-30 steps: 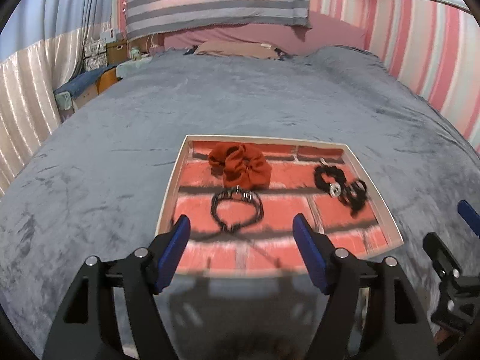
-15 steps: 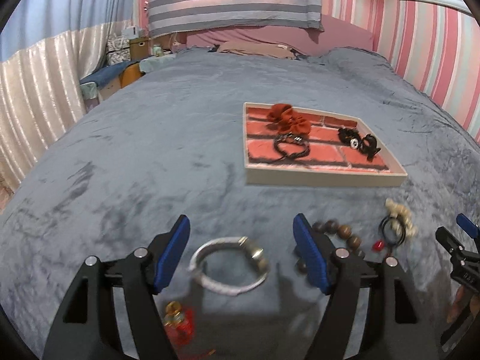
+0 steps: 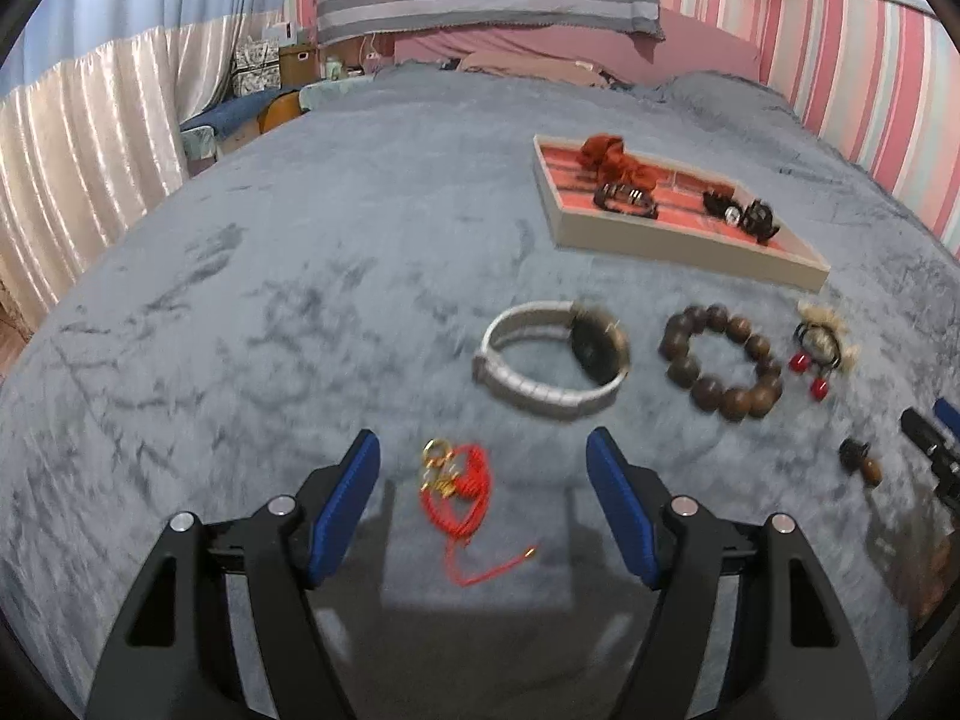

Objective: Organize jewelry
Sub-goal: 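Move both tools back over the remaining jewelry, then lower the right tool and close it on the brown teardrop pendant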

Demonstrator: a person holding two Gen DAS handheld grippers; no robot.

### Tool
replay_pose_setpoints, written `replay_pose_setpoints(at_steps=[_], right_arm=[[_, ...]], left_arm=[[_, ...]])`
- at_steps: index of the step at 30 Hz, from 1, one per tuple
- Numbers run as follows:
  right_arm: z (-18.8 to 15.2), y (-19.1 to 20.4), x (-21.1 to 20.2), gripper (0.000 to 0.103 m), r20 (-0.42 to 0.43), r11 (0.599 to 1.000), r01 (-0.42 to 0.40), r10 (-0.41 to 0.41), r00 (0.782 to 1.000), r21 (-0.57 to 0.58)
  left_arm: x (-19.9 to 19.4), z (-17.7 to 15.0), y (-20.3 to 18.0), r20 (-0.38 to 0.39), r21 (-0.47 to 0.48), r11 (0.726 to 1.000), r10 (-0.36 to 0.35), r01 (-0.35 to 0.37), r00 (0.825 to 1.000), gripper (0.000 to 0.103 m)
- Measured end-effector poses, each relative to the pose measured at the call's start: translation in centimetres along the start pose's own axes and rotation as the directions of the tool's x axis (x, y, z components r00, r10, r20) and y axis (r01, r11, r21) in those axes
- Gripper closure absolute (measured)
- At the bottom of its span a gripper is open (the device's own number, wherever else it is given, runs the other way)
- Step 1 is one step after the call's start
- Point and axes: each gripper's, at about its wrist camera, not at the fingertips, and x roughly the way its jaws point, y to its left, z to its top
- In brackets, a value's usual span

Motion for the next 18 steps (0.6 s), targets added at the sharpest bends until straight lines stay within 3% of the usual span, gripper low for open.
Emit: replay_pose_setpoints(at_steps=[3,18], right_arm=[[-0.1,0.6,0.1,0.004,-0.018,1.000,-0.005,0.005,1.000,-0.019],[-1.0,3.1,1.7,0.006,-0.096,0.996,-0.029,0.021,0.995,-0.083]], left_arm=[[0.3,-0.8,0.2,-0.005,0.020,0.999,0.026,-0.026,1.000,0.033],[2.2,-2.1,2.2,-0.047,-0.001,1.000,0.021,-0.021,0.999,0.033]])
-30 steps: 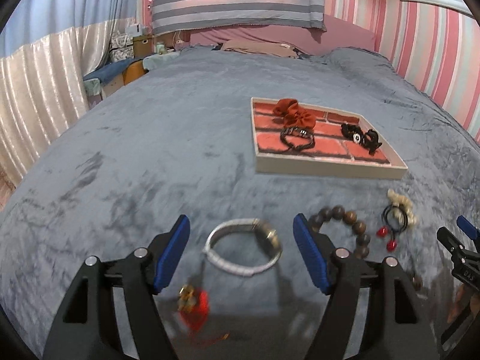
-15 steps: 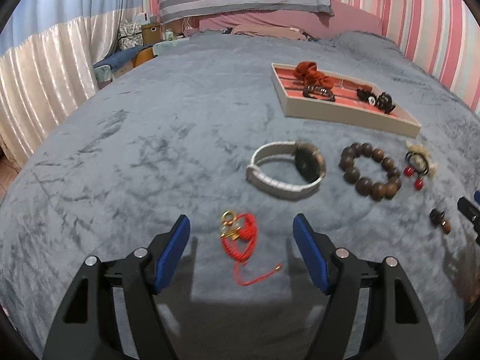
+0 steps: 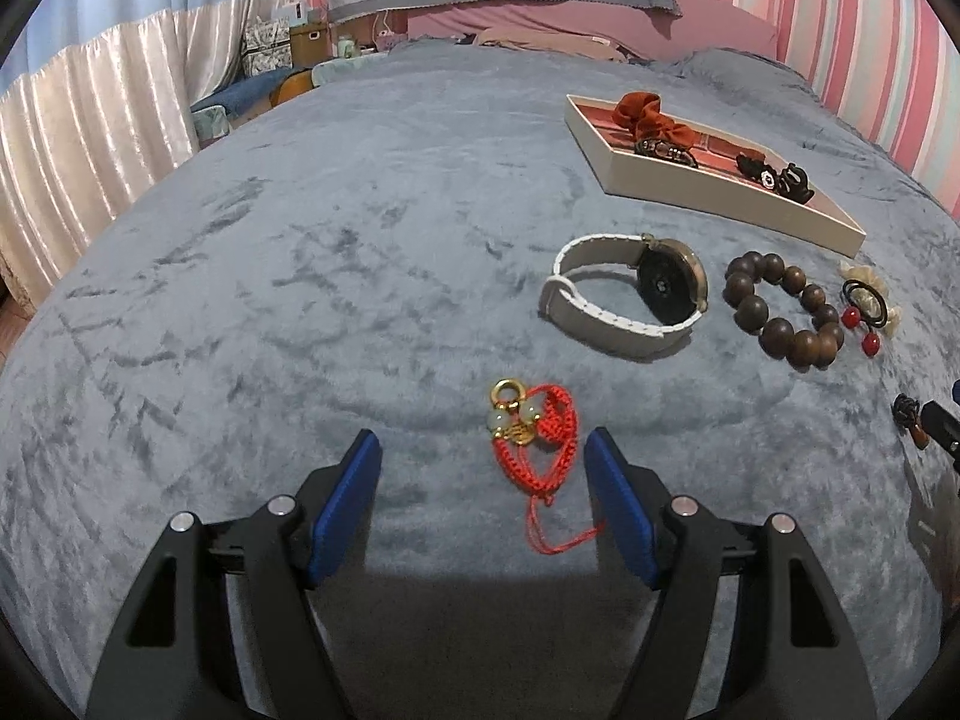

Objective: Organize jewelry
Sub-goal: 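Lower the right tool and close it on the brown teardrop pendant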

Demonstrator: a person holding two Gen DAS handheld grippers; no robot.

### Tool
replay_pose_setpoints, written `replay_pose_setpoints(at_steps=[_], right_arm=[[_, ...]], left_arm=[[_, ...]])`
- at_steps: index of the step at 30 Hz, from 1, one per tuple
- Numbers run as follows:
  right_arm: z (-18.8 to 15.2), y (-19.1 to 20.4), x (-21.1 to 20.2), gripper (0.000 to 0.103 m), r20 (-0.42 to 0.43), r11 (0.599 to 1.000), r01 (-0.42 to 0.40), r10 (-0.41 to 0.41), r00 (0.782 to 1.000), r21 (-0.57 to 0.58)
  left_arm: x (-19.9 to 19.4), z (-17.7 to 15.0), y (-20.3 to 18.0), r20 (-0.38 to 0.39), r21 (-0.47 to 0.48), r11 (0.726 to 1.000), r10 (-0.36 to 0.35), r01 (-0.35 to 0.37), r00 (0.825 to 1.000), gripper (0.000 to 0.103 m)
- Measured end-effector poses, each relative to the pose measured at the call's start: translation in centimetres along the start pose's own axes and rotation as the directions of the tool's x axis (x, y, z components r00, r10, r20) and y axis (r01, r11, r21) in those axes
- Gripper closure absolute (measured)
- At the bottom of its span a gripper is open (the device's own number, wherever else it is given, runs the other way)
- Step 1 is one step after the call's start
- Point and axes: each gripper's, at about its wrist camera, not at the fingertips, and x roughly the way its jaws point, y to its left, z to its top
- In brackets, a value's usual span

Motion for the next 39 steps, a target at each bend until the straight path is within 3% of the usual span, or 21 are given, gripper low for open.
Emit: replay_pose_setpoints(at_steps=[15,21,29,37,39], right_arm=[[0.0,0.5,2.4,0.049,-0.062,0.999,-0.043,0.043,0.997,-0.009],[0.1,0.2,2.8,0.064,-0.069,0.998,-0.064,0.064,0.996,0.009],[0.2,-0.2,2.9,0.071,-0.070,0.997,-0.076,0.078,0.994,0.034],[0.3,-0.5,2.8,0.073,-0.060,0.996,-0.078,0.081,0.995,0.046],[0.2,-0.5,2.7,0.073,-0.055,0.996,-0.074,0.077,0.996,0.048]], left_arm=[[1.0,0.3,-0.2,0.005,0.022,0.999,-0.026,0.026,1.000,0.034],[0.9,0.3,-0.3,0.017,0.023,0.999,-0.041,0.040,0.999,0.052],[0.9,0.4,-0.1,0.021,0.012,0.999,-0.031,0.031,0.999,0.063],[0.9,0.5,0.2,0.025,-0.003,0.999,-0.033,0.033,0.999,0.089],[0.8,0.4,0.3,0.026,-0.010,0.999,-0.035,0.035,0.999,0.090]])
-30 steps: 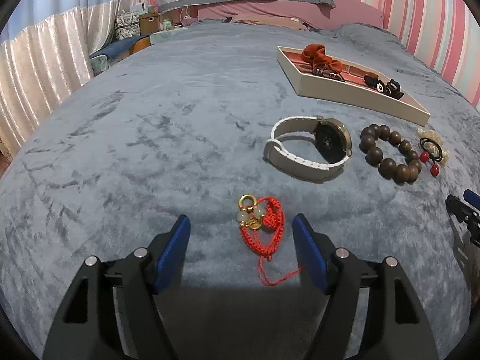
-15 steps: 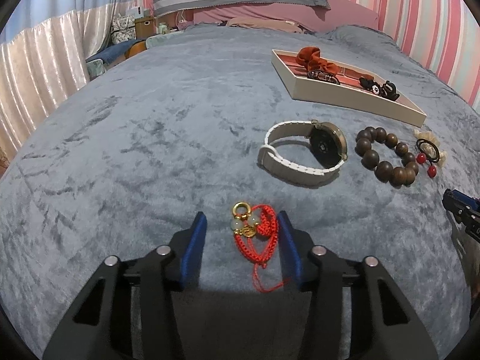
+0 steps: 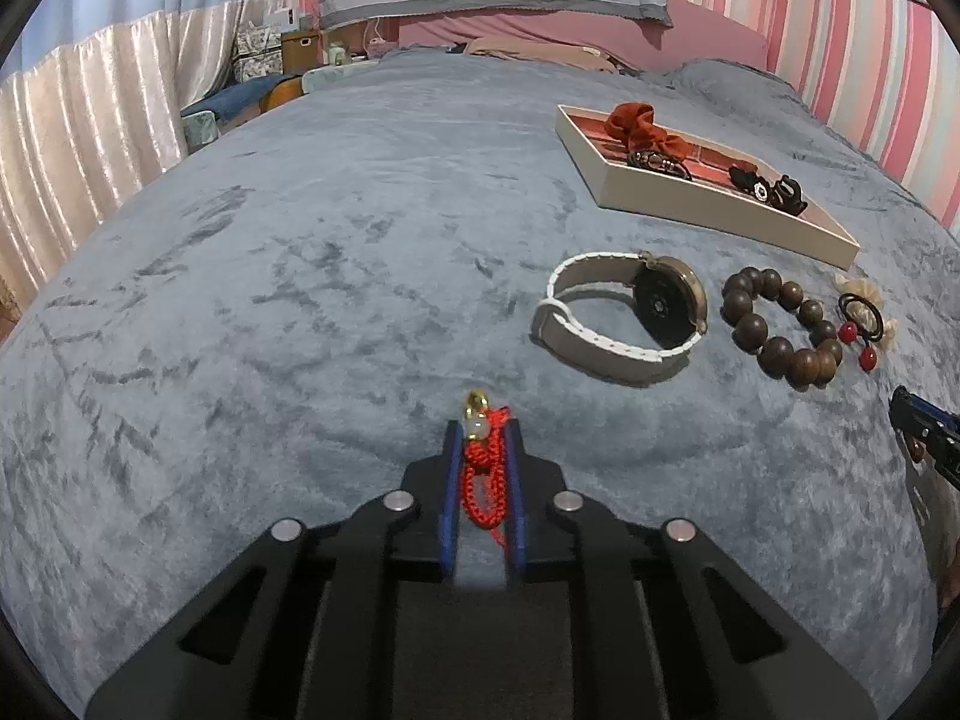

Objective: Organize jewelry
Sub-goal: 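Lower the right tool and close it on the brown teardrop pendant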

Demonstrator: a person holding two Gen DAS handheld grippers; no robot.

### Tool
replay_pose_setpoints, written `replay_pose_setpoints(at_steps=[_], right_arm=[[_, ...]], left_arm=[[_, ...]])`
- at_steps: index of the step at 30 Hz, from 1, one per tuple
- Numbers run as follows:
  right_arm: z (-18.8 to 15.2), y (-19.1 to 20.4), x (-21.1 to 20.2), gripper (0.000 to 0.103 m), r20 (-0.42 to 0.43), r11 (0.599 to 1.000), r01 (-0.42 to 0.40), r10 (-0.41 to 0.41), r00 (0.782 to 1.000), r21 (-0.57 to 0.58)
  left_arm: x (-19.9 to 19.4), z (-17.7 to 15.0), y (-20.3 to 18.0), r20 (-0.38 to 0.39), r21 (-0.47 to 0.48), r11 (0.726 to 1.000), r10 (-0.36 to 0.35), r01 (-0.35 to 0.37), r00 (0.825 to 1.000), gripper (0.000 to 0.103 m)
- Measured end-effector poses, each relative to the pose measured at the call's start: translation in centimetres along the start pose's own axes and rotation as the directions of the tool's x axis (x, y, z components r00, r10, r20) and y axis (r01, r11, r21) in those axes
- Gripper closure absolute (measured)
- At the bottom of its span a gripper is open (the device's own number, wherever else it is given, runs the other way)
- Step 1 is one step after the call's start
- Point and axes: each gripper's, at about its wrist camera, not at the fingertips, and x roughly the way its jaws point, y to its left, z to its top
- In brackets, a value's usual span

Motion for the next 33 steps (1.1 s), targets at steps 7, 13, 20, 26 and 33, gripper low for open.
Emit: replay_pose_setpoints(at_steps=[7,13,20,26,33], right_arm=[[-0.2,0.0,-0.6,0.074,0.022,1.000,0.011,-0.011,1.000,0.003],[0.0,-0.3,-1.6,0.080,0.056,1.000,0.012,-0.013,0.998,0.018],[0.2,-0.5,-1.8,0.080,0.065,1.000,0.008,-0.010,0.998,0.027],[0.5,-0.9,-2.6,0.080,0.094,0.999,0.010,-0.014,0.996,0.038],[1.1,-1.9,-3.3,0.081,0.120,0.998,0.016,-0.024,0.992,0.065]], left_arm=[[-0.3,0.0,0.1,0.010,-0.003,1.000,0.002,-0.002,1.000,0.091],[-1.2,0.0,-0.3,0.036,0.013,1.000,0.022,-0.022,0.999,0.092],[-2.2,0.5,-1.2,0.062,0.035,0.999,0.014,-0.016,0.998,0.092],[-3.1,1.2,-2.2,0.083,0.047,0.999,-0.008,0.005,0.997,0.092],[-4.1,3.4,-4.9,0.124,0.089,0.995,-0.045,0.034,0.991,0.092]])
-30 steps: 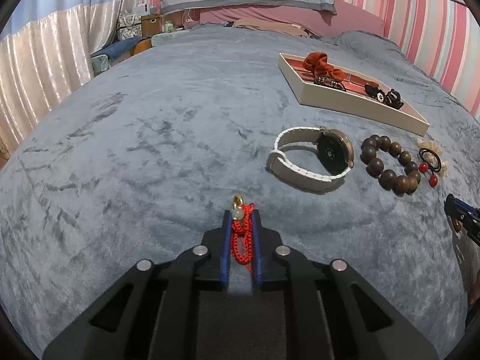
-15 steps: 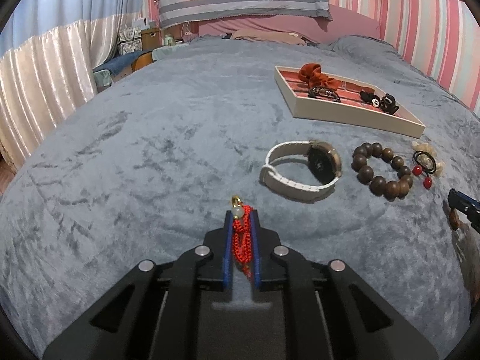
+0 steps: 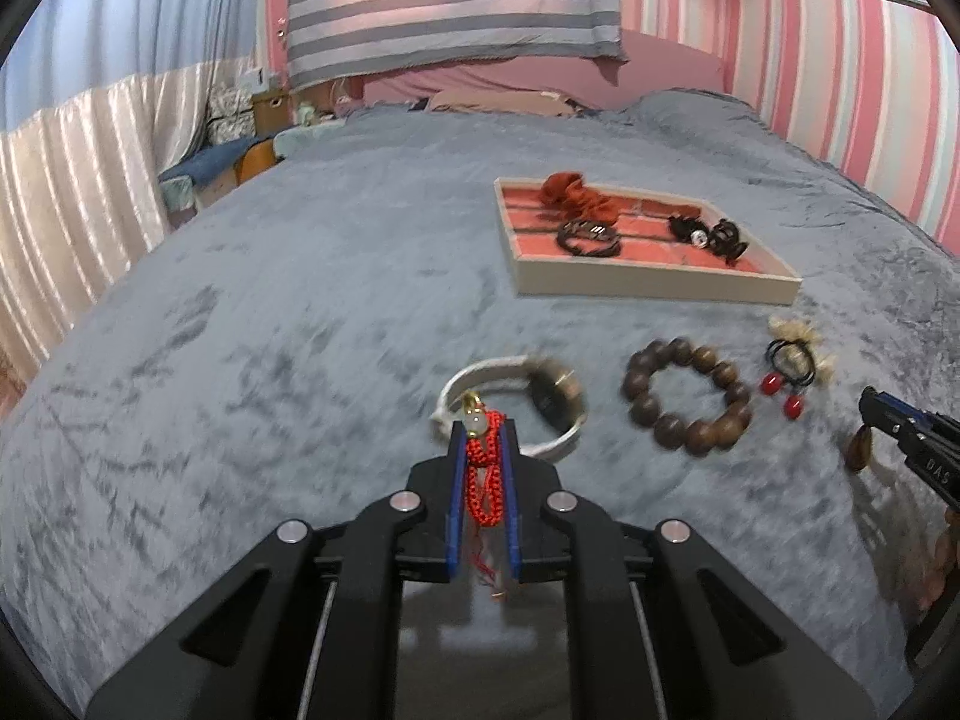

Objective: Organize jewelry
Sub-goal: 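Carry the pendant into the tray with the right tool while the left tool carries the red cord charm there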

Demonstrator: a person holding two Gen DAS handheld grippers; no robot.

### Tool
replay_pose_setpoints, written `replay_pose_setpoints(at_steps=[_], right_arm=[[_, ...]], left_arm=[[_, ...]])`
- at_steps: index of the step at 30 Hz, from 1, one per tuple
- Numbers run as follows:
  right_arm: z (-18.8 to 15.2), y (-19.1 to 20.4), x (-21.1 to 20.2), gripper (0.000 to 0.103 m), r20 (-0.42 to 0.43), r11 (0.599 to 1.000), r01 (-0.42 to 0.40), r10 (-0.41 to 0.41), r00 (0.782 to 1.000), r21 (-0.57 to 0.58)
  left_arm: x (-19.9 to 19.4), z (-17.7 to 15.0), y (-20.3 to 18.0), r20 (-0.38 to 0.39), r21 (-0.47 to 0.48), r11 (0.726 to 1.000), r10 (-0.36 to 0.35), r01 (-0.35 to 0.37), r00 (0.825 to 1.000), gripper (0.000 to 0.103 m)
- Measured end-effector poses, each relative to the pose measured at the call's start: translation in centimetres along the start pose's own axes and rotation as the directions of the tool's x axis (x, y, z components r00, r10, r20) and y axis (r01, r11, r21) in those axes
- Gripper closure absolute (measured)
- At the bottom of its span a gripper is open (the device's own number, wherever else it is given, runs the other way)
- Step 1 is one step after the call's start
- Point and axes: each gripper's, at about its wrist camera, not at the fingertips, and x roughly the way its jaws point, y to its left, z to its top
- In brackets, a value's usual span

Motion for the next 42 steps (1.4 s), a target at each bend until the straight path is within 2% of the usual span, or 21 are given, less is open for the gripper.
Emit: replay_pose_setpoints(at_steps=[9,16,19,25,30,34,42], right_arm=[[2.7,-1.4,-0.8,0.081,0.040,1.000,0.016,-0.017,0.999,0.027],[7.2,-1.9,-0.8,0.081,0.081,0.999,0.028,-0.029,0.996,0.014],[9.8,-2.2,0.1,0.081,0.086,0.999,0.035,-0.035,0.996,0.005],[15.2,-3.0,3.3,0.081,0.089,0.999,0.048,-0.048,0.995,0.008],[17.9,-2.9,6.7,0.081,0.060,0.998,0.054,-0.054,0.997,-0.010],[18.9,-3.0,10.3,0.081,0.006,0.998,0.054,-0.054,0.999,-0.010],[18.2,-3.4,15.6,0.081,-0.084,0.998,0.060,-0.059,0.995,0.005]], left_arm=[[1.0,4.2,-3.6,0.027,0.024,0.998,-0.063,0.062,0.998,0.092],[3.6,8.9,-6.0,0.009,0.007,0.992,-0.129,0.129,0.992,0.092],[5.3,10.9,-6.6,0.004,0.008,0.993,-0.116,0.116,0.993,0.092],[9.2,14.6,-7.5,-0.015,0.004,0.994,-0.108,0.108,0.994,0.092],[12.8,16.5,-7.4,-0.049,-0.023,0.994,-0.105,0.104,0.993,0.092],[15.6,17.3,-7.7,-0.087,-0.022,0.996,-0.092,0.090,0.992,0.092],[20.9,16.8,-7.6,-0.180,-0.015,0.999,-0.039,0.037,0.983,0.092]])
